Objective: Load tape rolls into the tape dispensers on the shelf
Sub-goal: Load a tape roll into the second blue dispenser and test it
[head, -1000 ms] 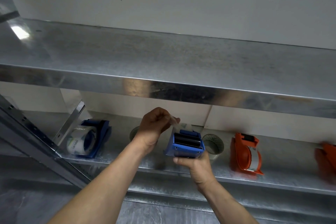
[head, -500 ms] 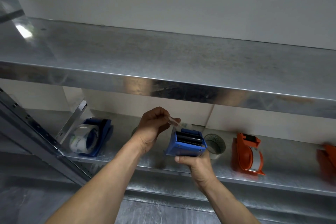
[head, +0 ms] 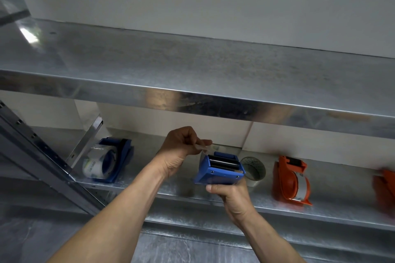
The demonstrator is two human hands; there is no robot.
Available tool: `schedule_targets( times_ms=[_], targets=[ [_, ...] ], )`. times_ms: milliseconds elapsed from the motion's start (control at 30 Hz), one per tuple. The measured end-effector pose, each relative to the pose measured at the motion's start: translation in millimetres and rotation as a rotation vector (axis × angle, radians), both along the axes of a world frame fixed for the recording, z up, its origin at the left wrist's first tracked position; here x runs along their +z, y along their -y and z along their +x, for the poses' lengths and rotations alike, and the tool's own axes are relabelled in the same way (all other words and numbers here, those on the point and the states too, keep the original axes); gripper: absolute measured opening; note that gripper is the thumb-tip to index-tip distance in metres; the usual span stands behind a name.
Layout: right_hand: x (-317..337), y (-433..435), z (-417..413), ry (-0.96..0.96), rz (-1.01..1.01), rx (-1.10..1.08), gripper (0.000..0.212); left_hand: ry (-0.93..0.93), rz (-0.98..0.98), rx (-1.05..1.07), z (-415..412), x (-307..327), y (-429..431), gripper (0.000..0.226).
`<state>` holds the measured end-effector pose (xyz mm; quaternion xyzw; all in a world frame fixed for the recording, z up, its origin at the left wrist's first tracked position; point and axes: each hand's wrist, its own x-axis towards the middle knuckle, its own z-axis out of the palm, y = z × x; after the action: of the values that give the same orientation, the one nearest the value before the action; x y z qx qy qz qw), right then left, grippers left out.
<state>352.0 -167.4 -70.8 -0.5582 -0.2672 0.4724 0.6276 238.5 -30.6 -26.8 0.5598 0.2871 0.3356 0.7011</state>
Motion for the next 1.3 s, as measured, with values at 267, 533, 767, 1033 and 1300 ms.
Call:
schedule_targets(
  times_ms=[267,533,767,1033,1300],
  targets=[
    [-0.6,-5.7,-0.7,-0.010,0.013,0.012,0.049,0.195,-0.236,-0.052,-7.9,-2.7,0.9,0.036],
    [8.1,-4.7,4.5,0.118,-0.004,0.010,0.039,-0.032,0.045,-0.070,-8.5,20.4,-5.3,0.033],
    [11.5,-6.5,8.0,0.163,-0.017,0.000,0.042,-0.223,0.300,-0.182,-6.7,48.2,-4.9,0.028],
    [7.5,-6.8,14.2,0.269,-0.038,0.038,0.044,-0.179,0.247,-0.169,-11.9,45.5,-3.0,0.032],
    [3.8,-11.4,11.3,0.338,-0.033,0.057,0.044,-0.202,0.286,-0.194,-13.3,51.0,1.6,0.036]
  ],
)
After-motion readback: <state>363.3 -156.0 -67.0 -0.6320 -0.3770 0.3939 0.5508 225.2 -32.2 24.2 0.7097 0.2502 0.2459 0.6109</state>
